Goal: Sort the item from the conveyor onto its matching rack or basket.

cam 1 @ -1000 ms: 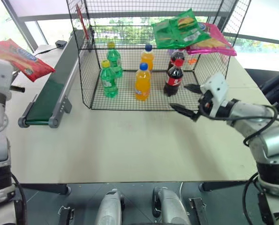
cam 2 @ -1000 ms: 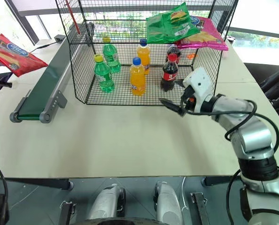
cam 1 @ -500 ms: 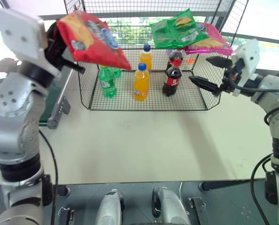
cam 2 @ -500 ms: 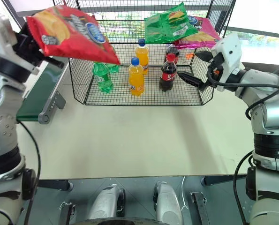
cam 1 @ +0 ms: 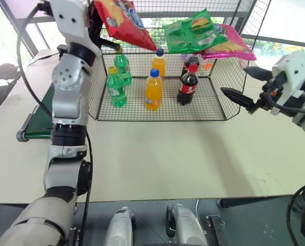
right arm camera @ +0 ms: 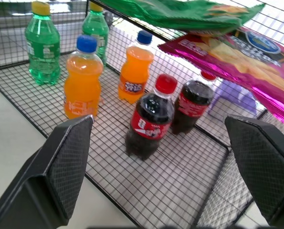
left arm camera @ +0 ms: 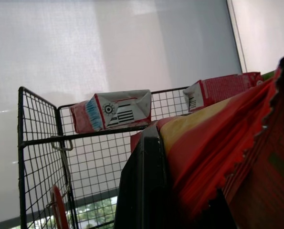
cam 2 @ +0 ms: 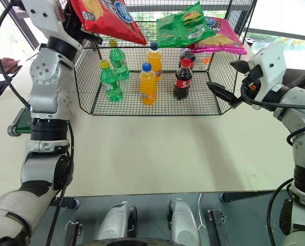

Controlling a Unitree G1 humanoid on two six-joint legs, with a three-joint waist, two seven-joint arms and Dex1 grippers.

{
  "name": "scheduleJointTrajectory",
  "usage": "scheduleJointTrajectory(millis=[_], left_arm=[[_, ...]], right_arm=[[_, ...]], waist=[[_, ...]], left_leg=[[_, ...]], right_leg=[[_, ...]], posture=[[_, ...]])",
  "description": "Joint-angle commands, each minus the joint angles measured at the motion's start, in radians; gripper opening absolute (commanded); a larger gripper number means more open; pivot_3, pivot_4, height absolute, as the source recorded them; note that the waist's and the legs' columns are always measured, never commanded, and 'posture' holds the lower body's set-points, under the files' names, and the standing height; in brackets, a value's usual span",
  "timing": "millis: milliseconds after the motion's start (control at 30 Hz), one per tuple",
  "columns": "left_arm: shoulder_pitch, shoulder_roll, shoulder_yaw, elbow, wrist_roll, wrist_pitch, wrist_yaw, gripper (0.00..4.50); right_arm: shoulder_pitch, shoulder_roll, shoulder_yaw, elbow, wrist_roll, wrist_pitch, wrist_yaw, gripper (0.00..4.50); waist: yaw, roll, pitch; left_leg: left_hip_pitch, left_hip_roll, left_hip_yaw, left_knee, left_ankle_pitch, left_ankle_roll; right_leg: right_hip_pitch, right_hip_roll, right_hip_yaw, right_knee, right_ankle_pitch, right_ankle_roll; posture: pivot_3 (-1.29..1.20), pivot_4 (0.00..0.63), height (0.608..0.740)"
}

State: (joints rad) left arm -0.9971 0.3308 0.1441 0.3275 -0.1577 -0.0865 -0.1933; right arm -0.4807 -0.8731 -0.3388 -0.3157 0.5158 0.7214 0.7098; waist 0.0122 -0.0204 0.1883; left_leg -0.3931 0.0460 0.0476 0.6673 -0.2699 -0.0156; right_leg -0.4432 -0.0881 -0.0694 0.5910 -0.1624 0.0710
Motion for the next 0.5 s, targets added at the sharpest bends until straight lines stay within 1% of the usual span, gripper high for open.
scheduleJointTrajectory(millis=[33,100,200,367,500], left_arm=[[-0.026,0.001,0.033,0.019,0.036,-0.051,0.07,0.06],[-0.016,0.01,0.006,0.051,0.116,-0.028,0.146,0.06],[0.004,-0.009,-0.042,0.077,0.19,0.057,0.197,0.06],[0.03,-0.072,-0.101,0.052,0.257,0.163,0.248,0.06],[0.011,-0.147,-0.118,0.072,0.276,0.225,0.302,0.06]], right_arm=[[-0.003,-0.02,-0.045,-0.046,0.02,0.005,-0.014,4.5],[0.001,-0.021,-0.045,-0.048,0.022,0.007,-0.018,4.5],[0.001,-0.022,-0.043,-0.05,0.027,0.009,-0.022,4.5],[-0.001,-0.026,-0.043,-0.053,0.035,0.011,-0.026,4.5],[0.004,-0.02,-0.044,-0.068,0.045,0.018,-0.038,4.5]], waist=[[0.001,0.0,0.0],[0.002,0.0,0.0],[0.003,0.0,0.0],[0.004,0.0,0.0],[0.003,-0.001,0.0]], left_leg=[[0.0,0.0,0.0,0.0,0.0,0.0],[0.0,0.0,0.0,0.0,0.0,0.0],[0.0,0.0,0.0,0.0,0.0,0.0],[-0.001,0.0,0.0,0.0,0.0,0.0],[-0.001,0.0,0.0,0.0,0.0,0.0]], right_leg=[[0.0,0.0,0.0,0.0,0.0,0.0],[0.0,0.0,0.0,0.0,0.0,0.0],[0.0,0.0,0.0,0.0,0.0,0.0],[0.0,0.0,0.0,-0.001,0.0,0.0],[0.0,0.0,0.0,-0.002,0.0,0.0]], posture=[[0.0,0.15,0.74],[0.0,0.15,0.74],[0.0,0.15,0.74],[0.0,0.15,0.74],[0.0,0.15,0.74]])
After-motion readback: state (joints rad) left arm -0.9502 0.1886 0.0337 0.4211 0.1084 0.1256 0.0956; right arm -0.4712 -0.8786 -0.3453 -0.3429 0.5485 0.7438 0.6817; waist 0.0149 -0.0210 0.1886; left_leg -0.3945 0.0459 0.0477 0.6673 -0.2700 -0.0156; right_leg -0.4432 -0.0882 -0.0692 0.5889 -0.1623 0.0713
